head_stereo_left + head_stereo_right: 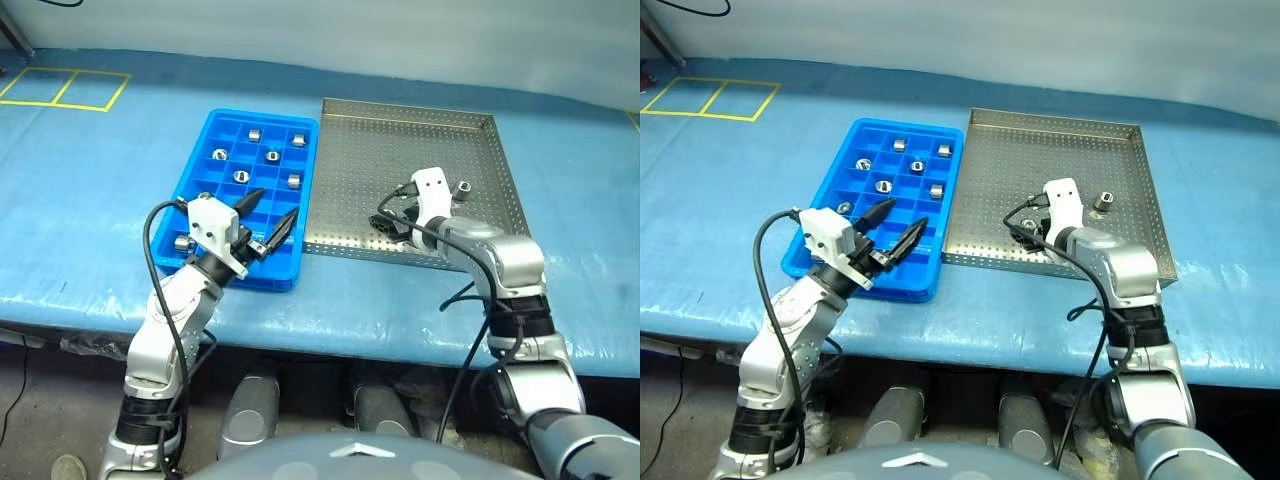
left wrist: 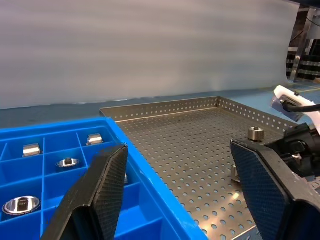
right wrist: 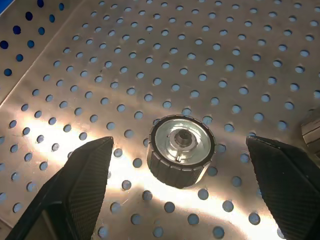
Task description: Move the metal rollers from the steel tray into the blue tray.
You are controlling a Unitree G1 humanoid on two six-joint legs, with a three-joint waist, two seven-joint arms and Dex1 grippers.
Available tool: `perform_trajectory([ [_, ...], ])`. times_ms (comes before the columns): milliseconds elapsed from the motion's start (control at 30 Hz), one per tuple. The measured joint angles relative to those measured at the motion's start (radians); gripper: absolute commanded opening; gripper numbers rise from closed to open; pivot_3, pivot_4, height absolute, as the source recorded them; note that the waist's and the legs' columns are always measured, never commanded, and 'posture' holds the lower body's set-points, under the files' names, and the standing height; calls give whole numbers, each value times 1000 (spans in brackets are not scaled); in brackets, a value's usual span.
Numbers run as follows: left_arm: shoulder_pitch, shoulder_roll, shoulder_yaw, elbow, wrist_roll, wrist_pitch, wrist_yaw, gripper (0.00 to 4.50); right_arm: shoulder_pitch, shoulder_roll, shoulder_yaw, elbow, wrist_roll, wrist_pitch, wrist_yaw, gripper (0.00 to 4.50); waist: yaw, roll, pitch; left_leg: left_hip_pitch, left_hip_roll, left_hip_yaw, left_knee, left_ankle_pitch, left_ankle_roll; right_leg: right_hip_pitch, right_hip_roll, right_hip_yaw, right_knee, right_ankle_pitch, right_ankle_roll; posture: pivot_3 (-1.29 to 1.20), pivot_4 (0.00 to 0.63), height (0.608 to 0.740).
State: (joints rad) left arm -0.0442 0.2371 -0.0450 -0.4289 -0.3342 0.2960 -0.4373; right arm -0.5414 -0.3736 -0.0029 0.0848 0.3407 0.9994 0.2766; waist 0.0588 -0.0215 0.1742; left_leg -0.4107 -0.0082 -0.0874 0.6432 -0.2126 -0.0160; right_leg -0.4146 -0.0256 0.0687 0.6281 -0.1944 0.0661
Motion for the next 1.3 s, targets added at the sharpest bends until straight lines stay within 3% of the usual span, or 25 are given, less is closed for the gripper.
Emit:
perform_trajectory([
  [33,2,0,-1,-2,0,0,1,3552,-11,5,3,31,-10,-11,1,4500,2,0,0,0,0,0,0,0,0,0,0,0,0,0,0,297,150,740],
  [133,9,-2,4,-3,0,-1,11,3577,-35,16,16,116,-45,-61,11,3891,8,0,0,0,0,0,0,0,0,0,0,0,0,1,-2,300,150,740],
  [367,39,-3,18,-3,9,-3,45,3577,-38,24,18,183,-91,-173,73,1703,12,0,0,1,0,0,0,0,0,0,1,0,0,0,0,318,150,740],
  [567,72,-6,59,-35,-7,0,73,3577,-8,67,56,64,-78,-277,157,1712,18,3,1,0,1,0,-2,0,0,-2,1,0,0,2,-3,400,150,740],
  [800,166,8,113,-112,-9,9,128,3577,-145,194,88,39,-78,-412,203,1712,57,3,2,1,1,0,-4,0,0,-2,1,0,0,0,-1,508,150,740],
  [1000,271,53,197,-168,43,33,187,3577,-225,262,182,192,-143,-506,242,1712,137,3,2,3,1,0,-15,2,-4,-5,1,-1,0,-1,-6,568,150,740],
  [1300,296,73,297,-202,39,48,216,3577,-285,329,274,378,-268,-615,242,1712,284,3,2,-2,2,0,-20,4,-10,-15,2,-1,1,-4,-6,596,150,740],
])
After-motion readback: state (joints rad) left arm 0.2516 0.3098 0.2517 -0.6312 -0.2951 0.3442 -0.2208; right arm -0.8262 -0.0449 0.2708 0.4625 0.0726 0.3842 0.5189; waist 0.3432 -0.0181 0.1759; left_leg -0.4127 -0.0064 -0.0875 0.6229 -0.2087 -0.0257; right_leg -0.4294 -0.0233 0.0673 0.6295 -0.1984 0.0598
